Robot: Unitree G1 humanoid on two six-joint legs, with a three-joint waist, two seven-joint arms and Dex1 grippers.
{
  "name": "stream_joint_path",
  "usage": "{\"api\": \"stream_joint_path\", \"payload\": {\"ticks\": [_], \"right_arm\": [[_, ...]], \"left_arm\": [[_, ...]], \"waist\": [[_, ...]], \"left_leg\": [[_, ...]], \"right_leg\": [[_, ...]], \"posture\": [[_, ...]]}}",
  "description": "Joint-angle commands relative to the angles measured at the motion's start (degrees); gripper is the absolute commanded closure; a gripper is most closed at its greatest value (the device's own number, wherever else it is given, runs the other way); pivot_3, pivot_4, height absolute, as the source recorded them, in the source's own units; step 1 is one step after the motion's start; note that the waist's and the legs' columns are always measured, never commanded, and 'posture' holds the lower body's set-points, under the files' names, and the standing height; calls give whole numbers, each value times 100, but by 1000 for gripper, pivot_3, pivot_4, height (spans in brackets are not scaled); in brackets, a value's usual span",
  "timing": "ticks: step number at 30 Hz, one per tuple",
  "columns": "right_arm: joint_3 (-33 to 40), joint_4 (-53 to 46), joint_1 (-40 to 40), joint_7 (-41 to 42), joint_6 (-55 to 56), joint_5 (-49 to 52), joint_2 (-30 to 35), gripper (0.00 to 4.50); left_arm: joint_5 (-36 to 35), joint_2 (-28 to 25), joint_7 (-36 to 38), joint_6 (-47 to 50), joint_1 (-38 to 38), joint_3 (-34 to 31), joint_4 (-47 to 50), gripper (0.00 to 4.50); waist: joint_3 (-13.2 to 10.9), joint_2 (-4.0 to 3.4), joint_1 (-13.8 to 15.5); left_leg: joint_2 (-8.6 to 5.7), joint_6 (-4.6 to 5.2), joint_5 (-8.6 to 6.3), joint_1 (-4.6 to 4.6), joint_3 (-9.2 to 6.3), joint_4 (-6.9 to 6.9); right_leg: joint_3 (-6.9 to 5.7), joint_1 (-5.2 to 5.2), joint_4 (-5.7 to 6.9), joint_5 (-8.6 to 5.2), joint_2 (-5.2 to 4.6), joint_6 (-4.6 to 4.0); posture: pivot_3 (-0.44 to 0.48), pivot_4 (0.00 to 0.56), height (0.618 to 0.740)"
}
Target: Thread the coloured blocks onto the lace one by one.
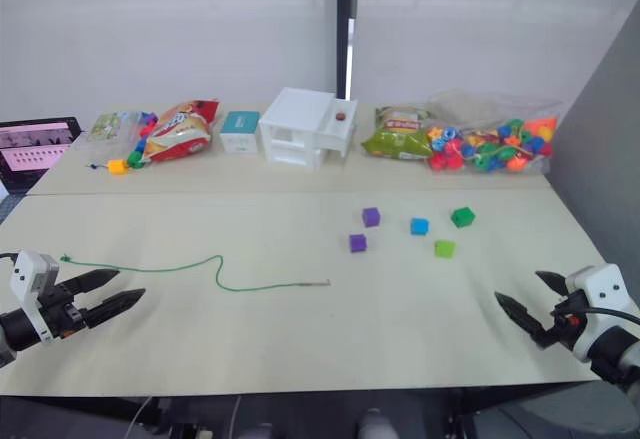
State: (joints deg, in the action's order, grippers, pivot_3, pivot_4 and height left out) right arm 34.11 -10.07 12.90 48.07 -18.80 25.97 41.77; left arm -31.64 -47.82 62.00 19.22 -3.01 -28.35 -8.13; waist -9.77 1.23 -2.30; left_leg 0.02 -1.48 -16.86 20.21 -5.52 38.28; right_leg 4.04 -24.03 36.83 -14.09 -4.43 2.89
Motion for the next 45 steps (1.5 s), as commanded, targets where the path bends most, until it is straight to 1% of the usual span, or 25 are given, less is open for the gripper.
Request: {"api": "stream_joint_path", "payload": {"ticks": [1, 6, 9, 10, 12, 13, 15, 18, 20, 24, 28, 31, 33, 39, 44, 45], "right_arm": [[66, -176, -5, -40, 114, 56, 3, 69], [-117, -522, -135, -75, -97, 291, -107, 69], [-581, -856, -311, 51, -276, 413, -53, 69], [-807, -939, -432, 156, -318, 420, 13, 69], [-1071, -1001, -605, 308, -368, 402, 119, 69], [-1162, -1000, -678, 387, -387, 392, 180, 69], [-1238, -987, -745, 462, -409, 383, 241, 69], [-1734, -1179, -1242, 743, -711, 354, 648, 69], [-1939, -1254, -1490, 798, -871, 342, 824, 69], [-2087, -1339, -1705, 800, -1017, 312, 963, 69], [-2113, -1533, -1800, 591, -1057, 314, 864, 69], [-2075, -1673, -1681, 459, -1103, 325, 789, 69], [-2018, -1736, -1573, 377, -1116, 326, 749, 69], [-1814, -1793, -1244, 210, -1050, 303, 668, 69], [-1666, -1886, -1120, 158, -1069, 376, 655, 0], [-1650, -1887, -1115, 157, -1073, 383, 655, 0]], "left_arm": [[-20, -136, 5, -81, 79, -179, 59, 0], [-185, -25, -11, 226, 458, 250, 650, 0], [-390, 79, 187, 685, 1025, 951, 1176, 0], [-328, 129, 357, 712, 1301, 1341, 1289, 0], [-229, 174, 559, 763, 1664, 1814, 1350, 0], [-164, 173, 635, 784, 1818, 2001, 1328, 0], [-110, 153, 697, 816, 1966, 2175, 1281, 0], [711, 163, 1254, 916, 3037, 3639, 1211, 0], [1211, 201, 1447, 959, 3574, 4320, 1083, 0], [1994, 343, 1489, 954, 4257, 5172, 774, 0], [2491, 1059, 1253, 639, 4776, 5574, -11, 0], [2614, 1531, 1029, 379, 4862, 5492, -619, 0], [2664, 1699, 1003, 208, 4880, 5463, -867, 0], [2893, 1900, 1037, -270, 4763, 5518, -1386, 0], [3052, 1907, 1159, -506, 4598, 5625, -1416, 1486], [3087, 1927, 1151, -535, 4590, 5626, -1453, 1902]], "waist": [[0, 0, 0], [0, 0, 25], [1, 1, 38], [1, 1, 36], [1, 0, 23], [1, 0, 17], [1, 0, -12], [1, 0, -16], [0, 0, 3], [1, 1, 4], [0, 2, 33], [0, 2, 53], [0, 2, 51], [2, 2, 130], [3, 2, 125], [3, 2, 123]], "left_leg": [[0, 0, 0, 0, 0, 0], [-1, 0, 0, 1, -2, 7], [-2, 0, 0, 1, -3, 13], [-3, 0, 0, 1, -5, 18], [-6, 0, 0, 5, -5, 31], [-6, 0, 0, 7, -5, 37], [-5, 2, -1, 6, -7, 43], [-5, 12, -7, 9, -7, 47], [-10, 12, -6, 17, -7, 67], [-10, 17, -9, 15, -12, 64], [-12, 21, -11, 35, -13, 72], [-14, 21, -11, 40, -14, 79], [-12, 21, -11, 41, -14, 78], [-14, 21, -11, 31, -14, 85], [-13, 22, -11, 20, -13, 86], [-13, 23, -12, 18, -13, 85]], "right_leg": [[0, 0, 0, 0, 0, 0], [0, 1, 5, 0, 0, 0], [0, 3, 10, 0, -1, 0], [-1, 3, 16, 0, 0, 0], [-1, 2, 22, 1, 0, 1], [-1, 2, 24, 1, 1, 1], [-1, 1, 30, 1, 3, 1], [0, -2, 28, 0, 5, 0], [0, 6, 24, 1, 4, 1], [-1, 11, 23, 0, 7, 2], [-2, -5, 23, 0, 5, 4], [-3, -7, 23, 2, 3, 6], [-3, -10, 25, 2, 4, 6], [-2, 3, 26, 2, 3, 6], [-2, 11, 28, 2, 4, 7], [-1, 12, 28, 2, 5, 7]], "posture": [[0, 150, 740], [0, 150, 740], [0, 150, 740], [0, 150, 740], [0, 150, 740], [0, 150, 740], [0, 150, 740], [0, 150, 740], [0, 150, 740], [0, 150, 740], [0, 150, 740], [0, 150, 740], [0, 150, 740], [0, 150, 740], [0, 150, 740], [0, 150, 740]]}}
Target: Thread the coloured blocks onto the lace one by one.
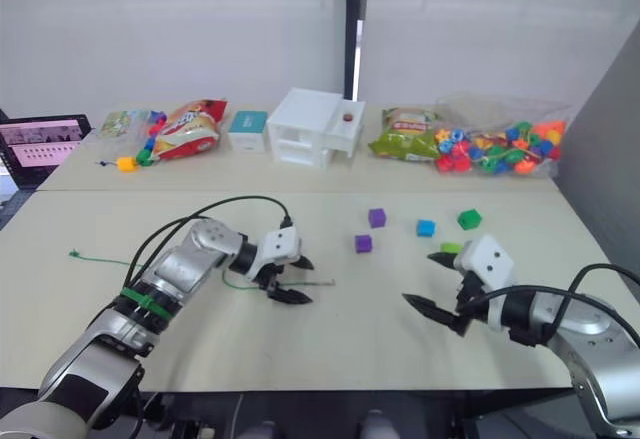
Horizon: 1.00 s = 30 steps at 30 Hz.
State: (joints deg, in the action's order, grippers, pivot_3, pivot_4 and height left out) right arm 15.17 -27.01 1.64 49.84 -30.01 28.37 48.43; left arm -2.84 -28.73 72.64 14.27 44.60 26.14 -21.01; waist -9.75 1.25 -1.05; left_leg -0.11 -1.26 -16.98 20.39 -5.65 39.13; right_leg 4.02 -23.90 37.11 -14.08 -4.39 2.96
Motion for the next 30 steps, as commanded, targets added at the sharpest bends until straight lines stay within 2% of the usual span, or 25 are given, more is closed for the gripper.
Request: {"api": "stream_joint_path", "payload": {"ticks": [1, 8, 15, 20, 24, 27, 30], "right_arm": [[265, -208, 34, -20, 47, 150, -14, 0], [338, -216, 35, -24, 15, 164, 5, 0], [333, -284, 124, -156, -25, 159, -97, 0], [423, -360, 235, -450, -59, 124, -336, 0], [637, -336, 314, -895, -47, 72, -648, 0], [827, -323, 373, -1303, -23, 14, -935, 0], [965, -245, 254, -1816, -37, -61, -1235, 0]], "left_arm": [[233, 28, 85, -53, -191, 173, -164, 2236], [359, 11, 197, -168, -300, 212, -198, 4469], [290, 120, 165, -246, -104, 56, -336, 4469], [54, 54, 355, -176, 64, -233, -97, 4469], [-137, -309, 753, 226, 104, -401, 440, 4469], [-450, -737, 1168, 1117, 80, -489, 1122, 4469], [-752, -929, 1134, 1735, -7, -678, 1696, 4469]], "waist": [[0, 0, -1], [7, 0, 1], [9, 0, 12], [9, 1, 16], [7, 3, -5], [7, 2, -25], [7, -1, -19]], "left_leg": [[0, 0, 0, 0, 0, 0], [1, 4, -2, -18, -1, -1], [1, 6, -3, -29, -5, -2], [0, 5, -3, -26, -8, -1], [0, 6, -3, -19, -11, -1], [1, 5, -3, -13, -11, -2], [0, 5, -3, -12, -12, -2]], "right_leg": [[0, 0, 0, 0, 0, 0], [-1, 23, -3, 0, 0, 1], [-4, 43, -11, -2, 0, 3], [-4, 44, -14, -3, 0, 4], [-6, 34, -10, -3, 0, 4], [-4, 21, -2, -3, 2, 4], [-4, 21, -3, -3, 0, 4]], "posture": [[0, 150, 740], [0, 150, 740], [0, 150, 740], [0, 150, 740], [0, 150, 740], [0, 150, 740], [0, 150, 740]]}}
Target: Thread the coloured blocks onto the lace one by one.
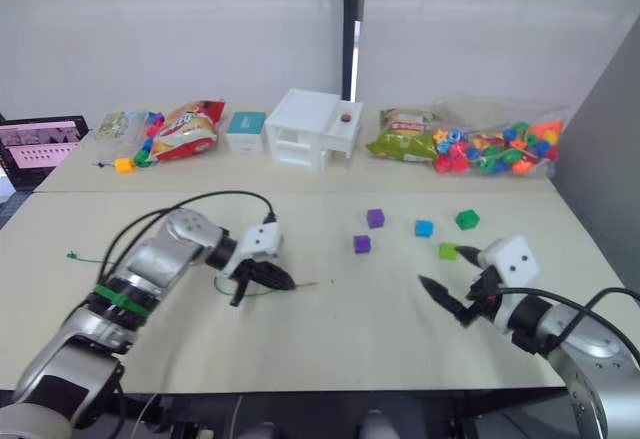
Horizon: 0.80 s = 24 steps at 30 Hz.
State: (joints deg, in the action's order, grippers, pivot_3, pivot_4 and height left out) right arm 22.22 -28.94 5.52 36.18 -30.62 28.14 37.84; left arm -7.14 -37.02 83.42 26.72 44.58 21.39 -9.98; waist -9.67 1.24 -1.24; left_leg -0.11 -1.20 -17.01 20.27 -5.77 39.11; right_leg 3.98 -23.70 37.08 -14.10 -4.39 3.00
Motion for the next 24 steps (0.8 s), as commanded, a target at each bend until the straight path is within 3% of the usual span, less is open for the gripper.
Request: {"api": "stream_joint_path", "payload": {"ticks": [1, 6, 10, 17, 24], "right_arm": [[293, 0, -199, -626, 14, -71, -257, 0], [271, 374, -593, -1252, -7, -360, -435, 0], [-213, 1741, -1694, -2002, 26, -1055, -569, 0], [-535, 3636, -3045, -2021, 74, -1424, -415, 0], [-1082, 5508, -4178, -1369, 694, -1778, -291, 0]], "left_arm": [[-382, -161, 49, 634, -49, -242, 760, 4469], [-525, -359, -70, 1173, -161, -227, 1248, 4469], [-469, -362, -274, 1335, -335, -77, 1437, 4469], [-449, -395, -526, 1294, -567, 7, 1716, 4469], [-494, -435, -620, 1342, -605, -1, 1780, 4469]], "waist": [[0, 0, 5], [-1, -1, 0], [-2, -3, -81], [-2, -5, -136], [-2, -5, -149]], "left_leg": [[0, 0, 0, 0, 0, 0], [0, 0, 0, 0, 1, 0], [-1, -3, 2, -1, 11, -1], [-1, -3, 2, 24, 12, -14], [1, -3, 3, 28, 15, -16]], "right_leg": [[-1, 0, 0, 0, 1, 0], [0, 0, 0, 0, 1, 0], [6, -4, -2, 0, -1, -1], [9, -45, 8, 1, -2, -3], [9, -48, 3, 1, -1, -3]], "posture": [[0, 150, 740], [0, 150, 740], [0, 150, 740], [0, 150, 740], [0, 150, 740]]}}
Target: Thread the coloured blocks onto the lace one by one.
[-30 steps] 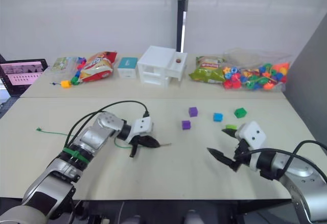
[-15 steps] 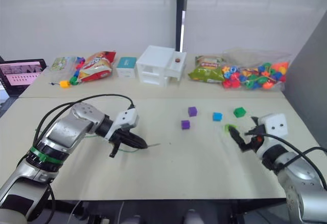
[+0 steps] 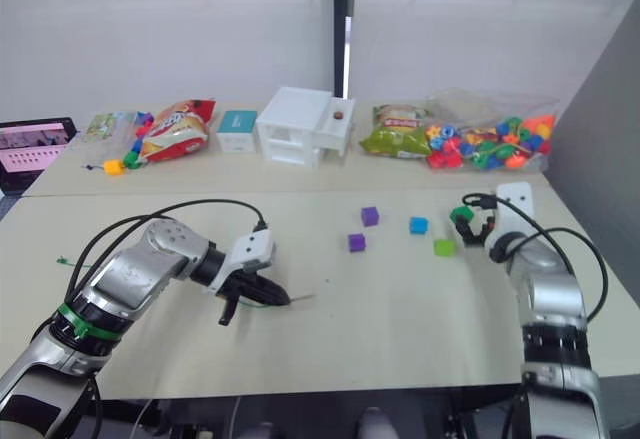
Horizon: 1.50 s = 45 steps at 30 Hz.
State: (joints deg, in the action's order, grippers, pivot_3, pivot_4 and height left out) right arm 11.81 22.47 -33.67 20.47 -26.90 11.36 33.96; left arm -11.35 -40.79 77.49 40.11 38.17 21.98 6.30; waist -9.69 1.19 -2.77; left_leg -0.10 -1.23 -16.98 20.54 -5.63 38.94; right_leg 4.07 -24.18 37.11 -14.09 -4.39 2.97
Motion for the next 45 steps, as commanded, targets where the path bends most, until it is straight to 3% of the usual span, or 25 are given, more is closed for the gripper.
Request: {"api": "stream_joint_path", "payload": {"ticks": [1, 9, 12, 19, 26, 29, 34, 36, 38, 42, 45], "right_arm": [[-80, 517, -349, 264, 384, -124, 101, 0], [-359, 2452, -1403, 307, 1180, -517, -10, 0], [-407, 2944, -1615, 304, 1373, -600, -45, 818], [-367, 3338, -1772, 403, 1623, -619, -82, 3269], [-241, 2821, -1676, 464, 1613, -472, -78, 3336], [-109, 1532, -1232, 498, 1129, -290, 26, 3336], [368, -2703, 274, 177, -1254, 487, 46, 3336], [620, -4726, 821, -283, -2584, 1195, -362, 3336], [478, -6141, 1140, -728, -3571, 1652, -885, 3336], [-50, -7599, 1376, -1418, -4879, 2071, -1952, 3336], [-763, -8090, 1763, -1850, -5460, 2000, -2475, 3336]], "left_arm": [[-74, -62, -32, -2, 33, -60, 149, 4469], [-115, -74, -156, 38, -53, -106, 253, 4469], [-151, -99, -210, 120, -88, -123, 366, 4500], [-223, -151, -279, 234, -86, -161, 450, 4500], [-305, -205, -334, 252, -77, -147, 464, 4500], [-322, -226, -337, 261, -61, -146, 462, 4500], [-333, -250, -341, 260, -31, -167, 395, 4500], [-365, -234, -346, 306, -17, -178, 345, 4500], [-367, -228, -338, 278, -13, -175, 283, 4500], [-407, -215, -328, 279, -27, -167, 270, 4500], [-446, -190, -346, 318, -23, -113, 345, 4500]], "waist": [[0, 0, 6], [-1, -1, -73], [-1, -1, -108], [-1, -1, -136], [-1, -3, -138], [-1, -3, -124], [2, -10, -63], [2, -11, -40], [3, -12, -78], [3, -12, -65], [3, -13, -14]], "left_leg": [[-1, 0, 0, 2, -1, 1], [0, -2, 1, 3, 0, 0], [-1, -2, 1, 6, 0, 0], [-1, -3, 1, 8, -1, 0], [-1, -3, 2, 10, -1, 1], [-1, -3, 2, 10, -2, 0], [-5, -3, 1, 52, -23, 14], [-4, -3, 1, 56, -26, 19], [-1, -2, 1, 54, -31, 17], [-3, -4, 2, 44, -34, 20], [-4, -5, 3, 37, -36, 20]], "right_leg": [[0, 0, 0, 0, -1, 0], [0, -3, 0, 0, -2, 1], [0, -2, 0, 1, -3, 1], [1, -5, 1, 1, -3, 1], [1, -7, 2, 1, -4, 1], [0, -8, 3, 1, -3, 1], [-14, -33, 39, 2, -6, 3], [-15, -39, 47, 1, -4, 3], [-14, -40, 53, 1, 2, 3], [-13, -38, 51, 1, 2, 2], [-14, -37, 52, 0, 2, 1]], "posture": [[0, 150, 740], [0, 150, 740], [0, 150, 740], [0, 150, 740], [0, 150, 740], [0, 150, 740], [0, 150, 740], [0, 150, 740], [0, 150, 740], [0, 150, 740], [0, 150, 740]]}}
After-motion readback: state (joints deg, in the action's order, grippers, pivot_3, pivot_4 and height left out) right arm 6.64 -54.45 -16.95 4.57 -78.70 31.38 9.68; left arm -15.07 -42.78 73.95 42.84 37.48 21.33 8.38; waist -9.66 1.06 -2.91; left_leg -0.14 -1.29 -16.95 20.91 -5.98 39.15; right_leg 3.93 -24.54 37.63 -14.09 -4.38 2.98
